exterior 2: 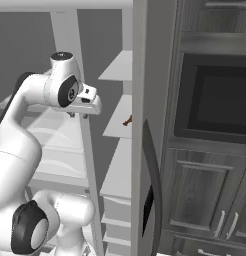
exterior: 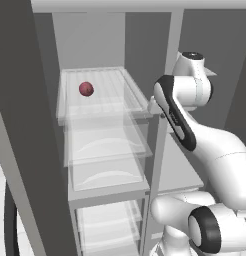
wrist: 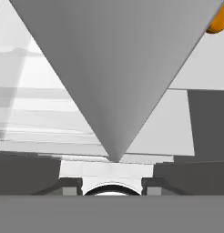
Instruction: Pick up the frozen chicken drumstick from the freezer, place it on any shelf in the fridge, and close the fridge and freezer doors when done.
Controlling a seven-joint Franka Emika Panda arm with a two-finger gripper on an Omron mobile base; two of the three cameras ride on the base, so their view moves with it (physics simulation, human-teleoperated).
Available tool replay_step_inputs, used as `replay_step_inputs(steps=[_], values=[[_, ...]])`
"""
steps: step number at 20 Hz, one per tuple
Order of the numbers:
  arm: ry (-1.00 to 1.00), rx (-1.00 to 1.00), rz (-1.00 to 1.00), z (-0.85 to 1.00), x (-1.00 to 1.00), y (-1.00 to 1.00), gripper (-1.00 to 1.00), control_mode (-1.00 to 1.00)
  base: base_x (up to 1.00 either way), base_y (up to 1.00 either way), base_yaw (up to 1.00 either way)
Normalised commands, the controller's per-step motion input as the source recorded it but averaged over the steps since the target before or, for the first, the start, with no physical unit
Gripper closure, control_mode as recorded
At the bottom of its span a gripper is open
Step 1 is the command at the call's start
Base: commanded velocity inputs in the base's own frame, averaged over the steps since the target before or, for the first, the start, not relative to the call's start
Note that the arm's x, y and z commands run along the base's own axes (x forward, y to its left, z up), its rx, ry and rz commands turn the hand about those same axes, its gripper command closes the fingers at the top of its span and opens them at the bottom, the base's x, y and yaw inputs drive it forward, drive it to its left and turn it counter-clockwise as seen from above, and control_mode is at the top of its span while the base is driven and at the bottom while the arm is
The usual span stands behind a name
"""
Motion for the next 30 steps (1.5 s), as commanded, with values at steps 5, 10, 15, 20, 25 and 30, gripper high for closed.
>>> replay_step_inputs(steps=[5, 10, 15, 20, 25, 30], values=[[0.00, 0.01, -0.03, -0.03, -0.40, -0.12, -1.00, -1.00, 0.00, 0.00, 0.00], [0.00, 0.03, -0.14, -0.26, -0.70, -0.25, -1.00, -1.00, 0.00, 0.00, 0.00], [0.00, 0.00, -0.13, -0.62, -0.56, -0.02, -1.00, -1.00, 0.00, 0.00, 0.00], [0.00, 0.00, -0.05, -0.48, -0.24, 0.03, -1.00, -1.00, 0.00, 0.00, 0.00], [0.00, -0.01, 0.00, -0.08, -0.01, 0.05, -1.00, -1.00, 0.00, 0.00, 0.00], [0.00, 0.00, 0.00, 0.00, 0.00, 0.00, -1.00, 1.00, 0.00, -0.08, 0.00]])
